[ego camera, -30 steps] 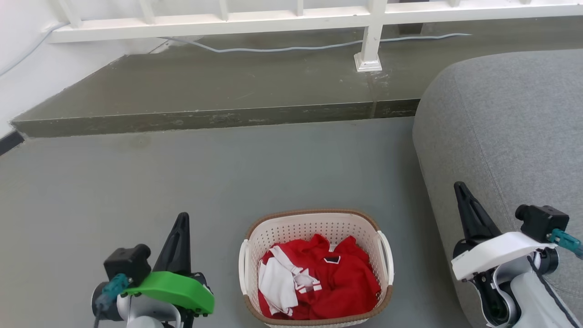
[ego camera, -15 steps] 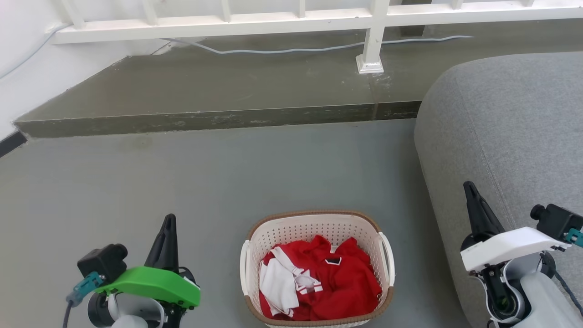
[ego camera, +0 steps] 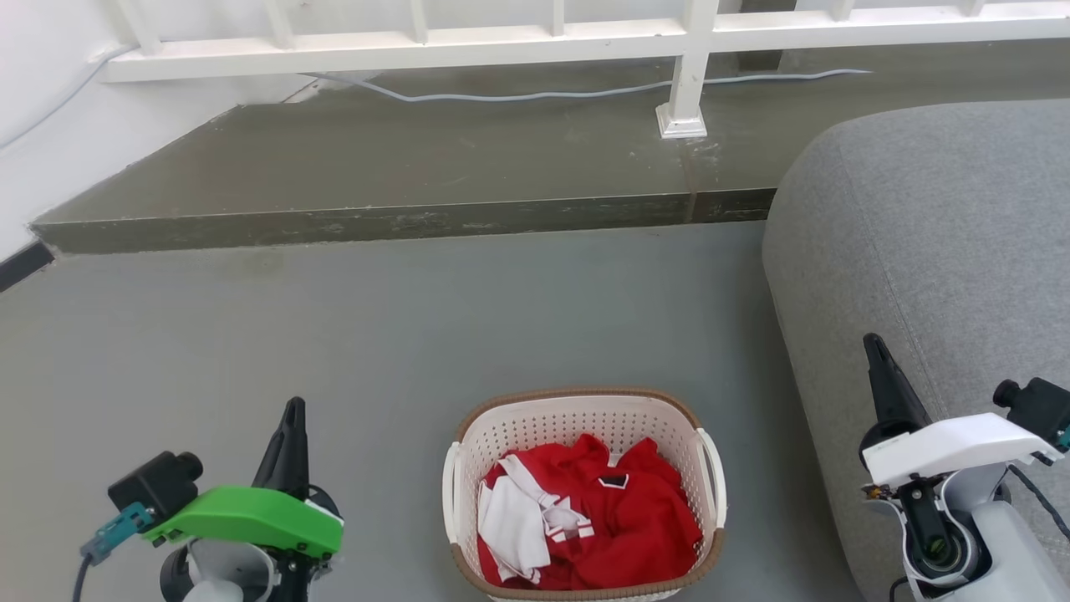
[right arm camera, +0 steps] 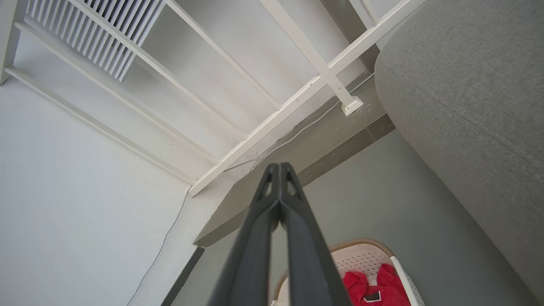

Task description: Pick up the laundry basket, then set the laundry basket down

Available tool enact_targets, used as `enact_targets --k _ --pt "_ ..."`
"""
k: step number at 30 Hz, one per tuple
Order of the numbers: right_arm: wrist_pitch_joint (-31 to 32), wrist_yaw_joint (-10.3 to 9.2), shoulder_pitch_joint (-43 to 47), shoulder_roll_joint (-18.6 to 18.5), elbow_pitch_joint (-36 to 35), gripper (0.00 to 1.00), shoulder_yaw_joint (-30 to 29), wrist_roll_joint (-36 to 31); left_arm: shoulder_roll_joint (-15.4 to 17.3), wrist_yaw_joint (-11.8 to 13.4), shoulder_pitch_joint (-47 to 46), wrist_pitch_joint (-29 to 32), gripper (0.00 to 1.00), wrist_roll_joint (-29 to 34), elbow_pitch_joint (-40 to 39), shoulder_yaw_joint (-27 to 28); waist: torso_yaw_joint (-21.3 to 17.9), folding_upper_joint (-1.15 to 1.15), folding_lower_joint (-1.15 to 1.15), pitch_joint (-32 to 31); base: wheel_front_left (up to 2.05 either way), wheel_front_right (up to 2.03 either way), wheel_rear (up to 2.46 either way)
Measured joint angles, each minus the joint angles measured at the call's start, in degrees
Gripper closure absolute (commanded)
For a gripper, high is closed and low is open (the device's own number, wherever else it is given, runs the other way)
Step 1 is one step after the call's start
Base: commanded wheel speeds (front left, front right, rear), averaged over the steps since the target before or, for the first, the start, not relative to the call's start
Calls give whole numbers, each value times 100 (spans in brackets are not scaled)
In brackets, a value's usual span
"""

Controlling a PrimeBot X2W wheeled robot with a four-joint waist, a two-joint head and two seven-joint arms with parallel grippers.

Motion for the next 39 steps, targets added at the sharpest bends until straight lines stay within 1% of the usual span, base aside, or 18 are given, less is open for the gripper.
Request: enact_targets --k 5,8,10,32,37,39 --pt "102 41 -1 32 0 100 -97 310 2 -30 0 76 100 -323 12 103 10 0 0 -10 0 0 0" --pt "162 41 -1 47 0 100 -161 490 3 -56 0 129 100 -481 24 145 15 0 0 -16 0 0 0" --pt "220 41 -1 67 0 100 -222 675 4 -85 0 180 100 -730 40 202 21 0 0 -21 0 0 0" --pt "624 57 -3 231 0 100 -651 2013 15 -300 -2 582 100 -2180 162 608 63 0 0 -64 0 0 0" --pt "724 64 -4 276 -1 100 -751 2316 18 -308 -3 682 100 -2509 182 690 73 0 0 -74 0 0 0" --pt "771 65 -4 294 -1 100 -790 2428 19 -352 -3 723 100 -2603 190 720 77 0 0 -78 0 0 0"
